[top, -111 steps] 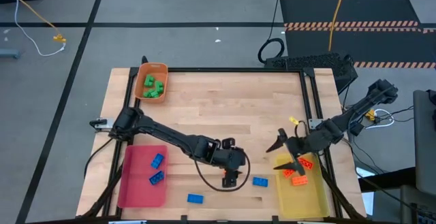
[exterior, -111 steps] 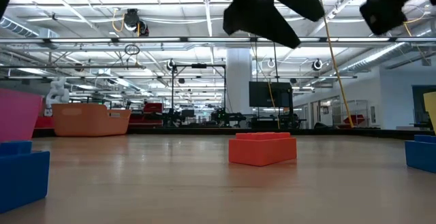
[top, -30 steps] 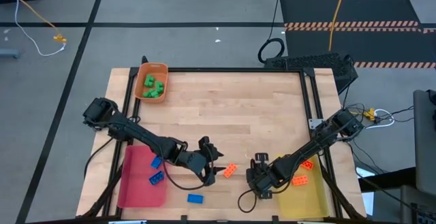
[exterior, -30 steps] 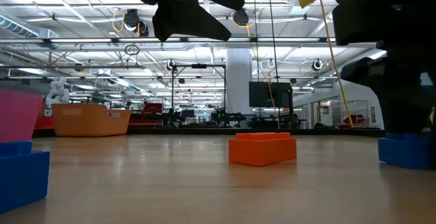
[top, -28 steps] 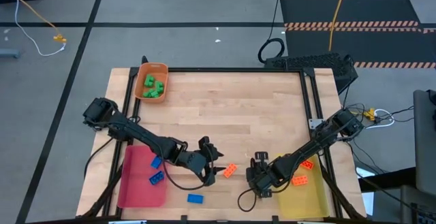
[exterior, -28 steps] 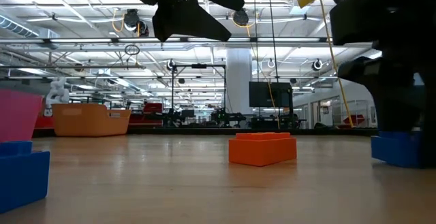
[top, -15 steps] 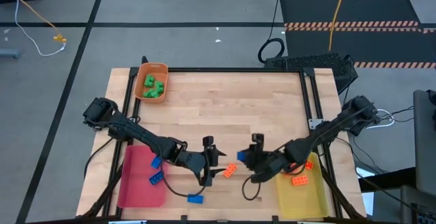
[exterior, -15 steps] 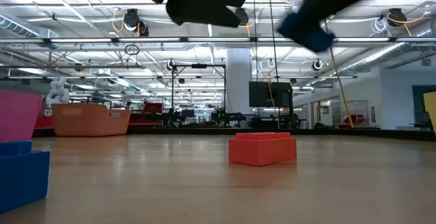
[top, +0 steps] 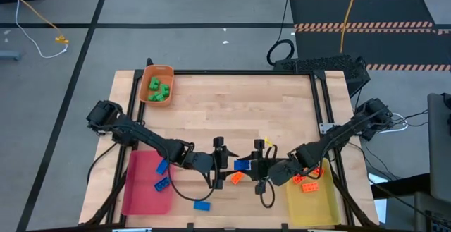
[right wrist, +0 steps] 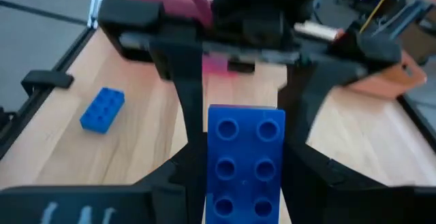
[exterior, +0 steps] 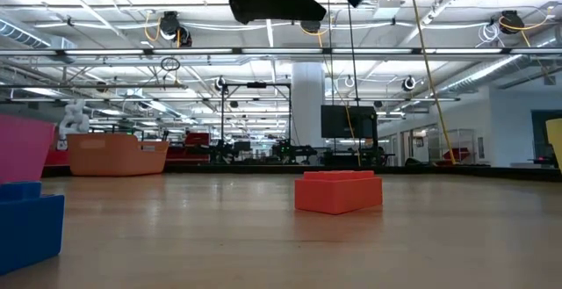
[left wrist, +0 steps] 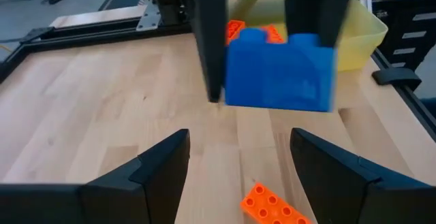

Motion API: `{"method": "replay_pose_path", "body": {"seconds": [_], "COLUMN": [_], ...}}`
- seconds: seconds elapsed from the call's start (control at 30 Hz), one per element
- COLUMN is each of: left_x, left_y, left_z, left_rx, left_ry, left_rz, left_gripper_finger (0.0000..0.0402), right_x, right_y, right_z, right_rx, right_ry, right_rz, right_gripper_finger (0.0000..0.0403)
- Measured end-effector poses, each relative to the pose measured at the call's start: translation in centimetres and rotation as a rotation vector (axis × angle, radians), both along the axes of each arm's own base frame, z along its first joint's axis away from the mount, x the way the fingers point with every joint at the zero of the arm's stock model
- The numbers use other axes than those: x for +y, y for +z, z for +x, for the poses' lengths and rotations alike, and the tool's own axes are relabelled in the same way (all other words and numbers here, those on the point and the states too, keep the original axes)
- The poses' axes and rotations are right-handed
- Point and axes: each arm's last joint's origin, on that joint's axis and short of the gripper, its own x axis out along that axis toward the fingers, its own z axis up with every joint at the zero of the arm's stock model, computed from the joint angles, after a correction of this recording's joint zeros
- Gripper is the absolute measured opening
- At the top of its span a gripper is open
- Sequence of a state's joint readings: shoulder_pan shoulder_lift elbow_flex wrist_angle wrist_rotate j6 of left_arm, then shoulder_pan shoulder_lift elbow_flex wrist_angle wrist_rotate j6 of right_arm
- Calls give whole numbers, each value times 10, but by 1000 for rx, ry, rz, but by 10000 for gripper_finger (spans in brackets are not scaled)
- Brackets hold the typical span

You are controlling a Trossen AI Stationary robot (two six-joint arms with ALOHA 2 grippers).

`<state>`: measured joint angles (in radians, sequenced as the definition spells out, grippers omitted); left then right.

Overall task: Sort & place blocks by color
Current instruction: Put the blue game piece into the red bin

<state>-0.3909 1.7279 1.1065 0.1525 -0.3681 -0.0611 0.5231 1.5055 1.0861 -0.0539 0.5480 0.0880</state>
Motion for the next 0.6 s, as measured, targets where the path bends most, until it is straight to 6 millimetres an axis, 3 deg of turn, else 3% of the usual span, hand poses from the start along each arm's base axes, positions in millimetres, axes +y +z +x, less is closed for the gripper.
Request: {"method": "replay_pose_path", "body": {"seconds": [0.6], "left_x": [-2], "left_y": [12], "left_z": [5], "left_rx": [-129], "left_ry": [-3], "left_rz": [-68], "left_gripper_finger": [255], "right_x": [0], "right_y": [-10], "right_z": [-1], "right_rx": [-247], "right_ry": [72], "right_rz": [-59], "right_gripper_finger": [132]}}
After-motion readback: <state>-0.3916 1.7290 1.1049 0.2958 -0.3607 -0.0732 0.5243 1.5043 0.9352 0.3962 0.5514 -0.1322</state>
